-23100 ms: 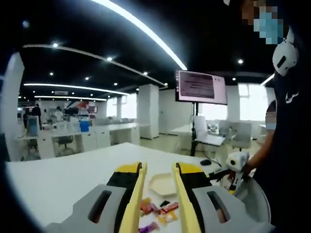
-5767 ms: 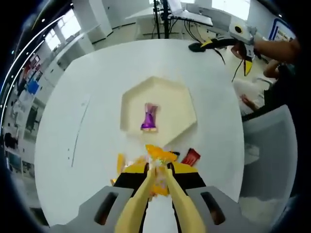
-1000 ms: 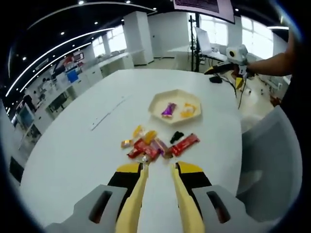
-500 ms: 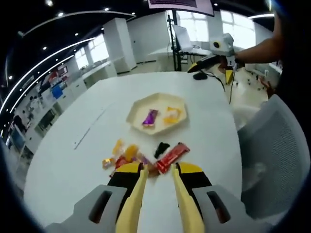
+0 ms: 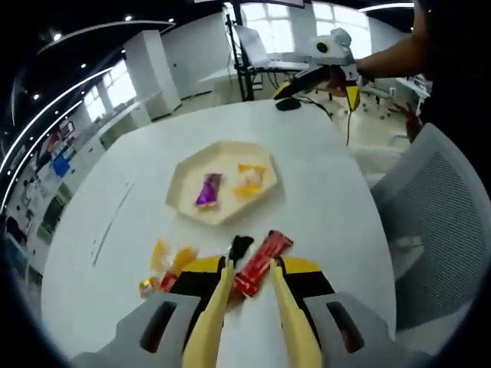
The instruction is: Place the target food into the container with the food tongs after gripping and lifting it, then release it inside without dropping or visibly crushing the food.
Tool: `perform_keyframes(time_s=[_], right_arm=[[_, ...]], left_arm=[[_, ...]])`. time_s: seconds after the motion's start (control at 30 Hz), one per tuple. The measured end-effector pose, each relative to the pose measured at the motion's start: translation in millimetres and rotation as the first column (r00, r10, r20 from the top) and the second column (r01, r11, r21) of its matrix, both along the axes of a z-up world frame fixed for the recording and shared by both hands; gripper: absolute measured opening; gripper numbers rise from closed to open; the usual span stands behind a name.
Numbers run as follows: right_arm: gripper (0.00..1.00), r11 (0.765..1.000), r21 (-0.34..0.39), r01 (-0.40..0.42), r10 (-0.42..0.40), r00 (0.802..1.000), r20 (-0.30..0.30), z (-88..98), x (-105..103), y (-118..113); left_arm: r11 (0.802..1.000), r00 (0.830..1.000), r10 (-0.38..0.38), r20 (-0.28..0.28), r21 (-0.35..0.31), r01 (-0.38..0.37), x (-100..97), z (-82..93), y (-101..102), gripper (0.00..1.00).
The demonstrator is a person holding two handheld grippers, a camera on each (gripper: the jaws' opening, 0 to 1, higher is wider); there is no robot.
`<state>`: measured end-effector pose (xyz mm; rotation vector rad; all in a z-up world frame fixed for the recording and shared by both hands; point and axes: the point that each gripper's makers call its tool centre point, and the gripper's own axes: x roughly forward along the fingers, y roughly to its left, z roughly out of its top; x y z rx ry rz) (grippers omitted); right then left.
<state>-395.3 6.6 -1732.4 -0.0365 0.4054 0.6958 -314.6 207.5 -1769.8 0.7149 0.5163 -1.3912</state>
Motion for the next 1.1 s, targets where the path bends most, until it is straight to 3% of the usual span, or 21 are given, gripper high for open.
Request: perform_keyframes(time_s=[0.07,0.4,0.6,0.83,0.9,1.0,1.07,1.1], right_arm=[[0.99,1.000,0.000,0.000,0.000,1.000,-0.005,-2.2,-1.5,-0.6],[0.99,1.000,0.000,0.028,-0.028,1.000,-0.009,-4.2,-6.0,-9.3],[0.99,0.999,-0.006,0.038,-0.038,0.999,-0.023,-7.9,-9.6,-14.8],[0.99,0.999,-0.003,0.051,-0.052,0.998,-0.028,-9.2,-10.3,-18.1],[0.99,0.999,-0.002,0.052,-0.053,0.998,-0.029,-9.3,-10.3,-17.6],[0.99,0.999,-0.001,0.054,-0.054,0.998,-0.031,-10.0,-10.1,-16.8],[0.99,0.999,-0.001,0.053,-0.053,0.998,-0.034,-11.5,-9.7,-16.6],[0.99,0.999,-0.002,0.052,-0.052,0.998,-0.035,-11.7,-9.8,-16.3]], left_arm=[[1.000,1.000,-0.009,-0.026,0.022,0.009,-0.1,-6.6,-1.5,0.24],[0.986,0.992,-0.124,-0.039,0.104,0.127,-1.0,-33.9,-14.6,0.24],[0.983,0.990,-0.129,-0.059,0.120,0.135,0.9,-45.5,-20.8,0.24],[0.984,0.985,-0.132,-0.115,0.109,0.144,0.0,-45.3,-21.5,0.24],[0.982,0.977,-0.131,-0.166,0.115,0.151,-7.5,-47.3,-18.8,0.24],[0.982,0.976,-0.130,-0.174,0.112,0.151,-10.1,-47.6,-17.8,0.24],[0.986,0.966,-0.105,-0.238,0.104,0.133,-16.3,-46.7,-15.8,0.24],[0.984,0.968,-0.117,-0.220,0.105,0.143,-15.2,-46.7,-15.5,0.24]])
